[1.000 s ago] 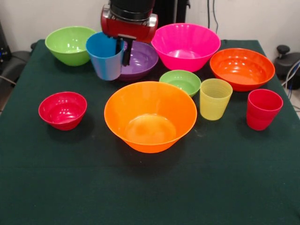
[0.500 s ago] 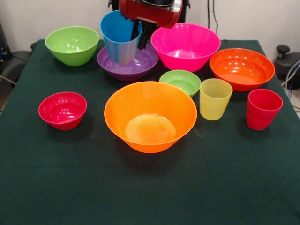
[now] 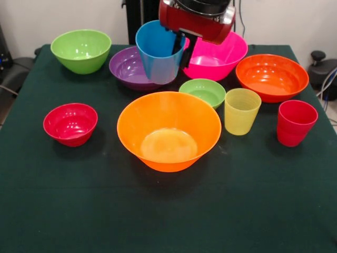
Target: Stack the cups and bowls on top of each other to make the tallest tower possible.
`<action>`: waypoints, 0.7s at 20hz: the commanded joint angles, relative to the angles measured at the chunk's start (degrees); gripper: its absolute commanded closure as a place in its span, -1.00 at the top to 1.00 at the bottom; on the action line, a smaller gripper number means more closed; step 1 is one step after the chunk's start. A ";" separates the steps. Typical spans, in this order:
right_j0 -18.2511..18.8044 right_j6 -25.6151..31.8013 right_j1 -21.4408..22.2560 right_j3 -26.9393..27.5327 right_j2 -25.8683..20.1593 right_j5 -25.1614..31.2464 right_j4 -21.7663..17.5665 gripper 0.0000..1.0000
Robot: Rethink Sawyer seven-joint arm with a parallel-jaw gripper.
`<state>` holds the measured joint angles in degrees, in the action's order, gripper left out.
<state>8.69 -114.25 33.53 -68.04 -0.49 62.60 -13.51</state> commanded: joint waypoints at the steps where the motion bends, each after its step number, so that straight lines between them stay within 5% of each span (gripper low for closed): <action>1: -3.61 -17.41 -8.25 2.04 -0.13 -4.78 1.82 -1.00; 14: -12.42 -32.68 -12.12 4.44 4.86 -5.32 6.57 -1.00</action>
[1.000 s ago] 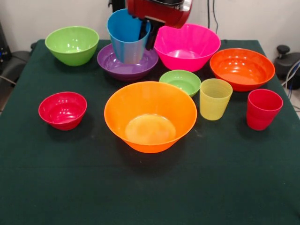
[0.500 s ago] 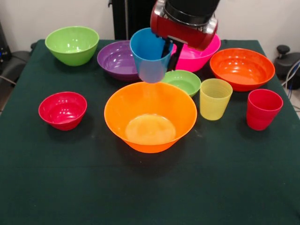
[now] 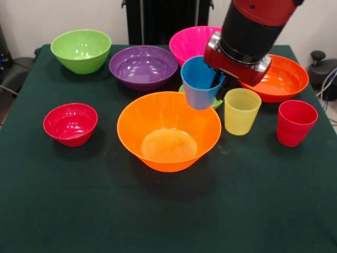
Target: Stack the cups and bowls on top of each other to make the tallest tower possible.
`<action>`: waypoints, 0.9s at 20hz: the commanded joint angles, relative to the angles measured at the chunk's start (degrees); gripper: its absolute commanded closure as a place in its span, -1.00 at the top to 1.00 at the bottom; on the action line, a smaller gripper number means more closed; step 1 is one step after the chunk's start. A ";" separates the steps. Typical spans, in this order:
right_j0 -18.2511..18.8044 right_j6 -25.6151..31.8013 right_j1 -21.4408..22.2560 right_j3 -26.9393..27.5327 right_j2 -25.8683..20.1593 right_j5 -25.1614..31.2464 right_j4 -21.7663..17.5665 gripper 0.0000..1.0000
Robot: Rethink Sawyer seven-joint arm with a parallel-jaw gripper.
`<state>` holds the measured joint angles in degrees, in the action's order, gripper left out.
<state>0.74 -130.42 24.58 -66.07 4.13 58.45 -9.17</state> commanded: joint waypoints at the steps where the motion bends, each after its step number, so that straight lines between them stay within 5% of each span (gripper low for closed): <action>1: -4.90 -17.02 -3.11 2.27 0.51 -1.07 2.43 -1.00; 18: -8.03 -16.19 -0.68 3.99 4.80 8.13 6.01 -1.00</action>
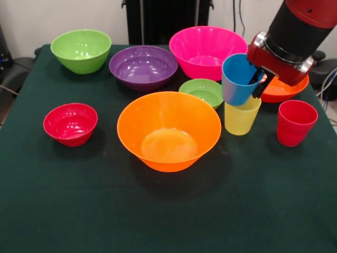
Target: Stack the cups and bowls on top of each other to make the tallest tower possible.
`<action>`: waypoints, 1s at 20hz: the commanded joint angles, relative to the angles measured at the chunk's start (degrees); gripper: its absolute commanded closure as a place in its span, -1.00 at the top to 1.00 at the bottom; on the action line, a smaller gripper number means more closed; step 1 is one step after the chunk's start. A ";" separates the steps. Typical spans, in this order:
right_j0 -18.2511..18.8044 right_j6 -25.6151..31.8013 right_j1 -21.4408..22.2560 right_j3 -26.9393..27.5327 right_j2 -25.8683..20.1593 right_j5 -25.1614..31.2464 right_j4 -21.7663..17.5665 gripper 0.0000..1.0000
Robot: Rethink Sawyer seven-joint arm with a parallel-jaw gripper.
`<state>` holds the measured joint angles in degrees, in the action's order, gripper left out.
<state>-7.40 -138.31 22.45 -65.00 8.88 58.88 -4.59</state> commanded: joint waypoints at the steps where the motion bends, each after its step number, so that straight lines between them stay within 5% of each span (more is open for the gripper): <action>1: 0.05 -8.20 1.26 2.88 0.20 7.57 1.54 -1.00; 20: -3.71 -14.37 0.40 -3.30 2.41 -4.30 4.80 -1.00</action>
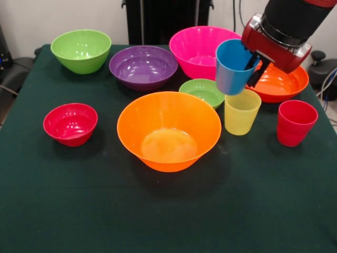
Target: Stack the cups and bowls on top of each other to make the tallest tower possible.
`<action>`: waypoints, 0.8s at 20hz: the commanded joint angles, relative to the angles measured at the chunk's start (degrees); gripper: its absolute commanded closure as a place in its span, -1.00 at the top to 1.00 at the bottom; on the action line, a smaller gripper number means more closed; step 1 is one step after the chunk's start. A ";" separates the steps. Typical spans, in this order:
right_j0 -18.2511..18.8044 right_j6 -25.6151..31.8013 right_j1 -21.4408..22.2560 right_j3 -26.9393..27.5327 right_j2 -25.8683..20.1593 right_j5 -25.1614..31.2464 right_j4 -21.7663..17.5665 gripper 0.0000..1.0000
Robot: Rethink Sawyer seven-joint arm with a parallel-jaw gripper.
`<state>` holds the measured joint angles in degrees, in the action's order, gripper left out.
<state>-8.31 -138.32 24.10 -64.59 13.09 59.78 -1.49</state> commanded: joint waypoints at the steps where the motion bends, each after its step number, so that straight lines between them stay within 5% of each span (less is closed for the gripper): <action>1: -3.06 -14.48 -1.39 -3.68 -1.57 -5.32 2.06 -1.00; 16: -4.60 -15.25 -2.36 -4.85 1.05 -9.11 4.72 -1.00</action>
<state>-12.30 -140.45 24.40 -64.61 15.48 54.96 2.10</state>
